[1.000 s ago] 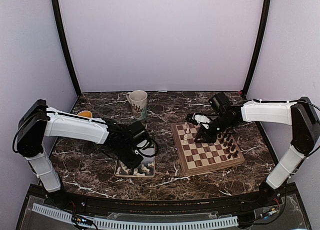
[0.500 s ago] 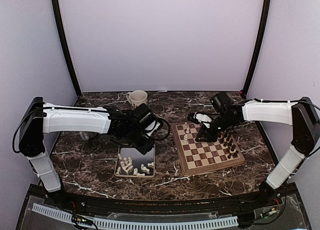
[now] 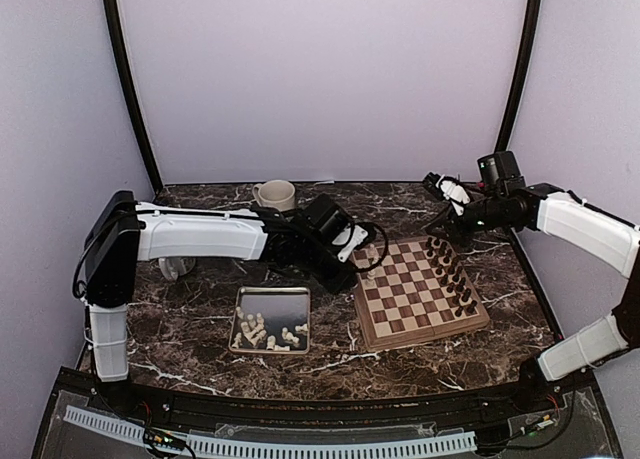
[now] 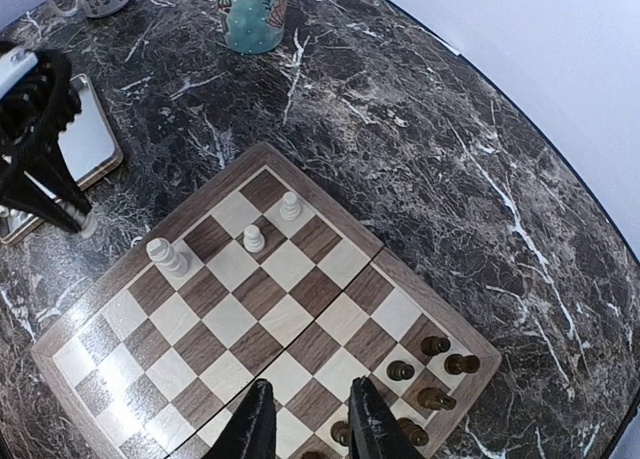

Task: Set up the chess pieces on the board
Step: Place the pawn at f1, then pick up the pawn from f1.

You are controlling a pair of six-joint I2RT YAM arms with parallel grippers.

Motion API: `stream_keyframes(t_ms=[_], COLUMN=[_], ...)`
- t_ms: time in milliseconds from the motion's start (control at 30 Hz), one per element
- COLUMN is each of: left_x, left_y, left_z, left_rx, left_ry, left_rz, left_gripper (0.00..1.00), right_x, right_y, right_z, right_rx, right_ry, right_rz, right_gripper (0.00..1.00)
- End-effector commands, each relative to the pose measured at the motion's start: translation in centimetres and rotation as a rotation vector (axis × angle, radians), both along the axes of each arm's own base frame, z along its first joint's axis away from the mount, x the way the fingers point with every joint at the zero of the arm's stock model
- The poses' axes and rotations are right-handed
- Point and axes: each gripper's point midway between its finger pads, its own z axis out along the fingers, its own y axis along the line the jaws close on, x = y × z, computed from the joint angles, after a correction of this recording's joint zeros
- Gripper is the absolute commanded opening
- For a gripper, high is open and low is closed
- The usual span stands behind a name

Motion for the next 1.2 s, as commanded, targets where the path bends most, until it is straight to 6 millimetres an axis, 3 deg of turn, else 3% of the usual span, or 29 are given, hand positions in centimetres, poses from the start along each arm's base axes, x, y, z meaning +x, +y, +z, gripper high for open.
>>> stream_keyframes(t_ms=[0, 200, 400, 567, 667, 800, 967, 1067, 1167], left_x=[-1.3, -2.4, -2.3, -2.8, -3.0, -3.3, -4.5, -4.8, -3.9], left_y=[-3.6, -5.4, -5.9, -6.2, -6.1, -5.8, -3.1, 0.0, 3.8], left_z=[0.0, -2.1, -3.3, -4.2, -3.8, -1.4, 3.4, 4.3, 4.5], left_rx=[-0.044, -0.025, -0.006, 0.005, 0.012, -0.001, -0.065, -0.059, -0.007], left_ry=[0.003, 0.024, 0.03, 0.074, 0.083, 0.073, 0.011, -0.032, -0.052], left_rz=[-0.102, -0.133, -0.126, -0.134, -0.133, -0.136, -0.14, -0.112, -0.058], left_gripper=[0.07, 0.07, 0.08, 0.27, 0.3, 0.32, 0.33, 0.36, 0.36], right_x=[0.3, 0.2, 0.2, 0.2, 0.2, 0.0, -1.1, -2.3, -4.8], right_y=[-0.5, -0.6, -0.5, -0.5, -0.4, -0.2, 0.9, 2.3, 4.6], right_z=[-0.6, -1.0, -1.4, -1.9, -1.9, -1.9, -2.3, -3.1, -3.5], right_rx=[0.023, 0.018, 0.017, 0.009, 0.011, 0.018, 0.048, 0.032, 0.018], right_ry=[0.021, 0.031, 0.041, 0.054, 0.057, 0.064, 0.114, 0.15, 0.188], right_rz=[-0.019, -0.014, -0.006, -0.003, 0.002, 0.012, 0.08, 0.157, 0.296], right_gripper=[0.26, 0.26, 0.27, 0.27, 0.27, 0.28, 0.3, 0.31, 0.36])
